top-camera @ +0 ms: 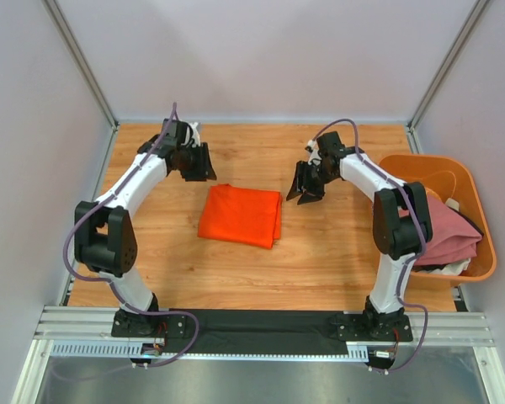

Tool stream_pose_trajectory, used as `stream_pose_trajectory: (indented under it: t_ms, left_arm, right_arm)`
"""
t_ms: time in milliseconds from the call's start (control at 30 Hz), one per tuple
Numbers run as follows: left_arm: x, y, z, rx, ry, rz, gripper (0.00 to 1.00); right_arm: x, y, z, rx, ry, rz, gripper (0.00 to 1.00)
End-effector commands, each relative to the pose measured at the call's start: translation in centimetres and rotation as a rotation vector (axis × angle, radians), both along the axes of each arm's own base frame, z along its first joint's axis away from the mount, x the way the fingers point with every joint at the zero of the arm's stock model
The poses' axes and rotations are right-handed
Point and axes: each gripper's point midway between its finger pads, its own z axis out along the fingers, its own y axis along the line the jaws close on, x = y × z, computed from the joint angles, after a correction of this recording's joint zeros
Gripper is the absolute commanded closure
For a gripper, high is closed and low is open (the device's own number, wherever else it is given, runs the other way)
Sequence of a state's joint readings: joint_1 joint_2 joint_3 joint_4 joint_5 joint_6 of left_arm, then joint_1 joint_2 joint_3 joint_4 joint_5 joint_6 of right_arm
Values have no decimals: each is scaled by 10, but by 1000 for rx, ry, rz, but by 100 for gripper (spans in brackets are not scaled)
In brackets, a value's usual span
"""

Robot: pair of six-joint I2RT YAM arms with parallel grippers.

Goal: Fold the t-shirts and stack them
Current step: Neatly place the folded tshirt to the corner

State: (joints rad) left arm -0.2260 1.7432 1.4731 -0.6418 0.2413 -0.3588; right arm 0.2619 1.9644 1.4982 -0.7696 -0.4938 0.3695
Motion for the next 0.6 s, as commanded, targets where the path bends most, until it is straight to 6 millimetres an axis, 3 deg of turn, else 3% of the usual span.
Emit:
stream_pose_trajectory:
  t_ms: [0,67,133,200,267,400,467,500,567]
  left_arm:
    - [-22,-41,-3,-226,17,-129,58]
    - [-32,-43,-17,-225,53,-109,59]
    - [-44,-41,-25,-202,115,-51,41]
    - [-53,-33,-28,-122,118,-25,33]
    - [-52,-10,-35,-1,101,45,29]
    - [-56,-3,-34,6,90,17,27]
    - [-59,-1,-35,18,90,26,29]
    - [-62,3,-37,28,91,37,29]
    - [-64,10,-40,47,97,71,30]
  right_arm:
    - [-21,36,39,180,-51,44,54]
    - [-36,31,29,175,-14,30,55]
    - [-45,27,23,159,-8,46,55]
    - [-58,27,13,173,41,51,61]
    - [-64,31,6,209,51,54,62]
    - [-70,42,0,259,56,60,62]
    - [-71,43,-11,244,73,51,68]
    - [-72,41,-19,225,85,40,82]
    - [-70,40,-28,215,89,33,87]
